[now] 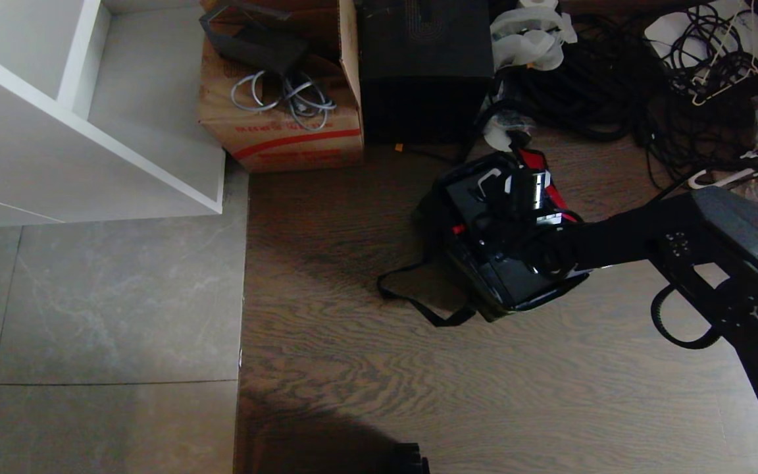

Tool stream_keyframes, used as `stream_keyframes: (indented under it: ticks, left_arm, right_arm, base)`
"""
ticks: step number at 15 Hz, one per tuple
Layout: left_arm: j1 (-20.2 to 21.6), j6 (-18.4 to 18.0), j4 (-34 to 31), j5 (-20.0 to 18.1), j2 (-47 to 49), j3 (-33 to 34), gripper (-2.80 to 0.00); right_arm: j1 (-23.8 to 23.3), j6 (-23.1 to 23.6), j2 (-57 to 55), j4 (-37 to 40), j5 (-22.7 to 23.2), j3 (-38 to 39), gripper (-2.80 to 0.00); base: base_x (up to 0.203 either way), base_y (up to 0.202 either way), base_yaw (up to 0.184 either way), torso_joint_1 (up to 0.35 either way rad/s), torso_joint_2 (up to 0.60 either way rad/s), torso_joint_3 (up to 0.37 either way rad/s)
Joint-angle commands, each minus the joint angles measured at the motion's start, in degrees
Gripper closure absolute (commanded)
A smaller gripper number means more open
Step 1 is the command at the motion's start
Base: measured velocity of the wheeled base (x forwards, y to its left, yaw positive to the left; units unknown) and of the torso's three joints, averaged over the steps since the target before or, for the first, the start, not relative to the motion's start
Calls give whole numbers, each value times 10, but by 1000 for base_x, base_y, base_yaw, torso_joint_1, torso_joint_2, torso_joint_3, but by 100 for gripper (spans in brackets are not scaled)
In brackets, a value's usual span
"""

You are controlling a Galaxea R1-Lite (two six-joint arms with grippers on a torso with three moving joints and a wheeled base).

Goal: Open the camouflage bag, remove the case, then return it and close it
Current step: Lift the black box

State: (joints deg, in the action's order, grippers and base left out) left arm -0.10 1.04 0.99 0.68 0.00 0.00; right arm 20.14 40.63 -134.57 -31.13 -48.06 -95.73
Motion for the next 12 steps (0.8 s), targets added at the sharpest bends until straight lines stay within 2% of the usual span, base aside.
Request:
stream_keyframes:
  ticks: [1,12]
  left_arm:
    - [0,0,0,0,0,5,0]
    - [0,0,0,0,0,6,0]
  right_arm:
    - [2,4,18,-1,-1,-1,0]
    - [37,26,216,83,1,-22,0]
  base:
    - [0,0,0,0,0,0]
    - [0,0,0,0,0,0]
